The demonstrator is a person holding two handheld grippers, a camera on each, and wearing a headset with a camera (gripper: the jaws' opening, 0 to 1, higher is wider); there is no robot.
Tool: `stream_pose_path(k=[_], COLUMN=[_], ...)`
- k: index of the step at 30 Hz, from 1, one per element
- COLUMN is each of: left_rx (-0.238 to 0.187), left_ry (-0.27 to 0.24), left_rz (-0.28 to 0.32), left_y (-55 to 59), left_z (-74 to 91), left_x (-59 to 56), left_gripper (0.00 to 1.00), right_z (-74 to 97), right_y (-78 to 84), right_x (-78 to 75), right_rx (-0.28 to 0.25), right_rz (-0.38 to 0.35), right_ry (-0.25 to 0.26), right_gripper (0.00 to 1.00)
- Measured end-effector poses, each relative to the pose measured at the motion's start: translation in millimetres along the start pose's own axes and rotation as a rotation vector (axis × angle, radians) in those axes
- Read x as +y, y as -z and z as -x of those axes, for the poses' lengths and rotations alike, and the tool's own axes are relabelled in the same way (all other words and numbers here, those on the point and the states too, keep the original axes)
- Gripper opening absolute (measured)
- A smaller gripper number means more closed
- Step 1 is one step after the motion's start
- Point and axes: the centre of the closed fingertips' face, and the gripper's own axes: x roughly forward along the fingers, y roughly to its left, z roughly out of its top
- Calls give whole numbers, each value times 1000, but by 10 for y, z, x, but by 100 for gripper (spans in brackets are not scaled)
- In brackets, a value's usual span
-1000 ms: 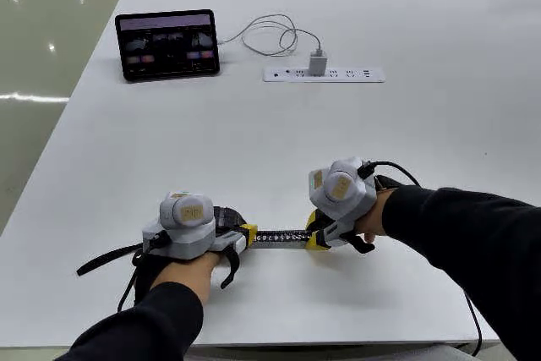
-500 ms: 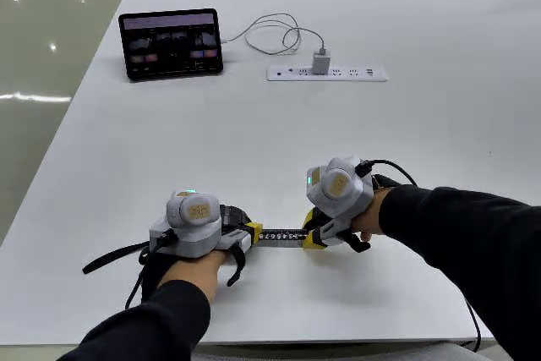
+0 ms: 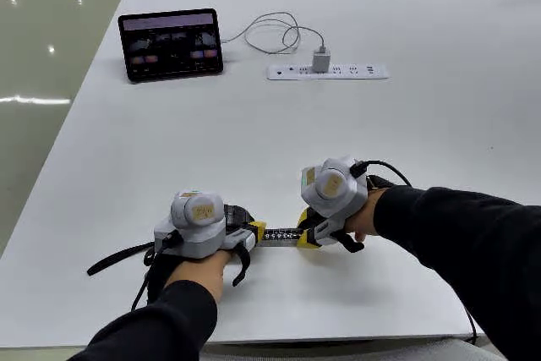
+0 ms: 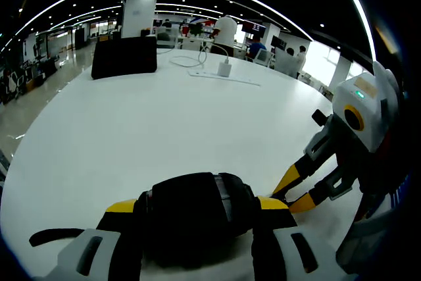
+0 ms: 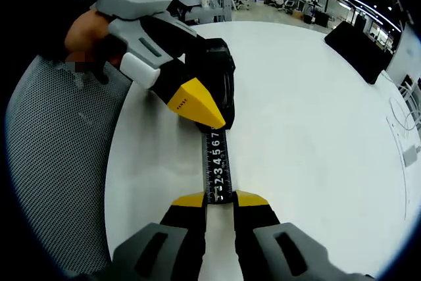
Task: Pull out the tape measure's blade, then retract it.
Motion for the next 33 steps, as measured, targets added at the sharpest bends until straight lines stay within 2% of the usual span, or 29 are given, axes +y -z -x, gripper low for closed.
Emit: stream_pose_path(k=[7,21,27,33], left_rx=[2,6,5,8], left_ry=[0,7,9,11], left_rz=[4,18,22,24], left_y=[5,12,8,5], left_z=[2,8,2,0], left_x=[1,7,10,13], left_gripper=[63,63,63,63], right_z=[-11,-54,-88,-138], right_y=[-26,-113,-179,-265], right_x=[-6,0,0,7], right_rx=[-12,-24,-54,-82], right_rz=[-15,14,-16,-14], right_ry=[1,3,5,11], right_gripper=[11,11,11,11])
